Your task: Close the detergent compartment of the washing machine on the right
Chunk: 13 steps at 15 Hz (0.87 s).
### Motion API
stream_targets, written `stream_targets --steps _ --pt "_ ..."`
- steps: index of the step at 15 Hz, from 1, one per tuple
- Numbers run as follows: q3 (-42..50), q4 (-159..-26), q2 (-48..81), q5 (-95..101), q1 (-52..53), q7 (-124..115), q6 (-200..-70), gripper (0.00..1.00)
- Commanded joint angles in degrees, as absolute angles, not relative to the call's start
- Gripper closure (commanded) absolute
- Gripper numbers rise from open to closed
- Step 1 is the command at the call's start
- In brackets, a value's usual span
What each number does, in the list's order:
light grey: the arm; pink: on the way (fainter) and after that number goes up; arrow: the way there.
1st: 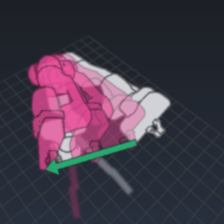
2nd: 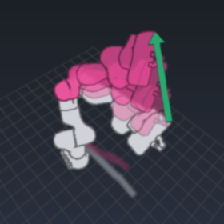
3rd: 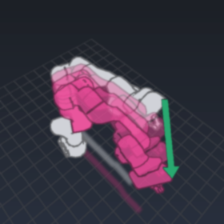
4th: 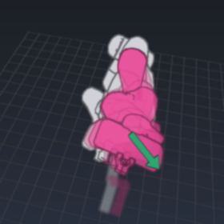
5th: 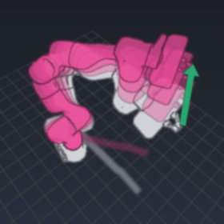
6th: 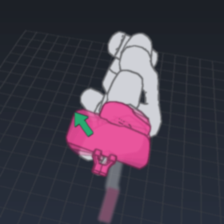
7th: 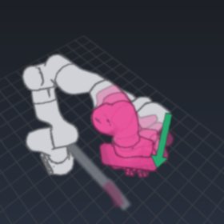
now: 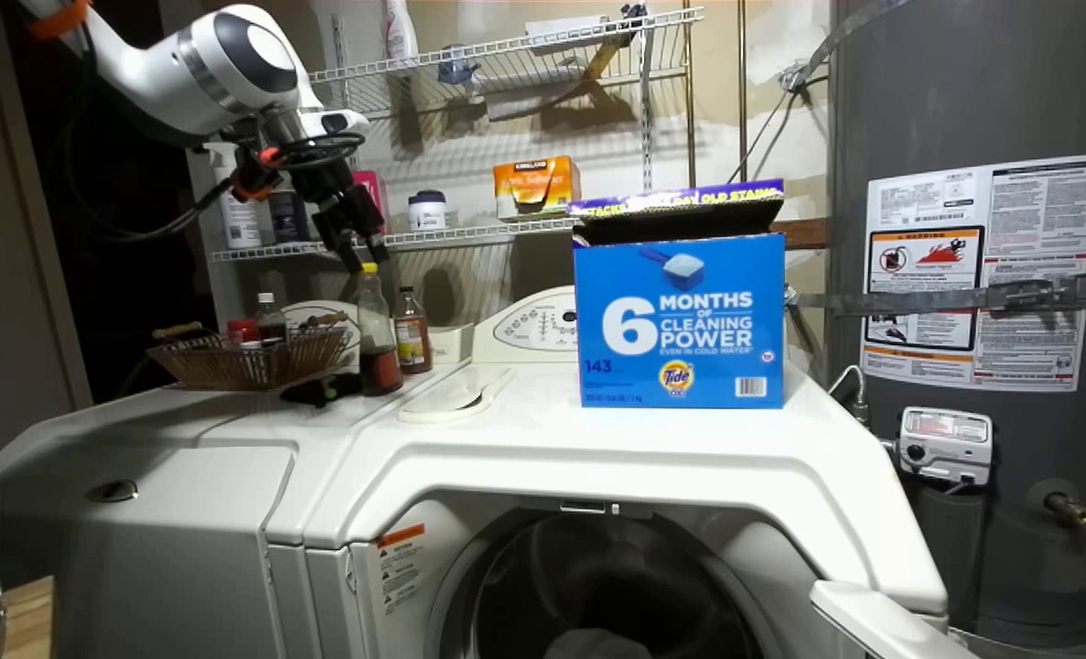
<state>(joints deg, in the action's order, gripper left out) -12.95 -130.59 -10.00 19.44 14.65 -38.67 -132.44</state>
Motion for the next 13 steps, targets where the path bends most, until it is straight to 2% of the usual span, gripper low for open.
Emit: stream_targets --steps 1,2,3,5,13 --pt "-13.27 -133.02 -21.84 8.95 15.62 -23.87 -125.03 0.0" --pt "-13.88 -132.29 -24.37 9.87 15.24 -21.43 -123.07 0.0" --pt "-15.31 -130.91 -18.19 11.54 13.15 -26.46 -126.45 0.0" --pt "-15.94 -131.13 -21.08 11.27 12.72 -25.65 -125.49 0.0" --pt "-16.1 -131.33 -18.47 11.5 12.27 -25.93 -126.03 0.0"
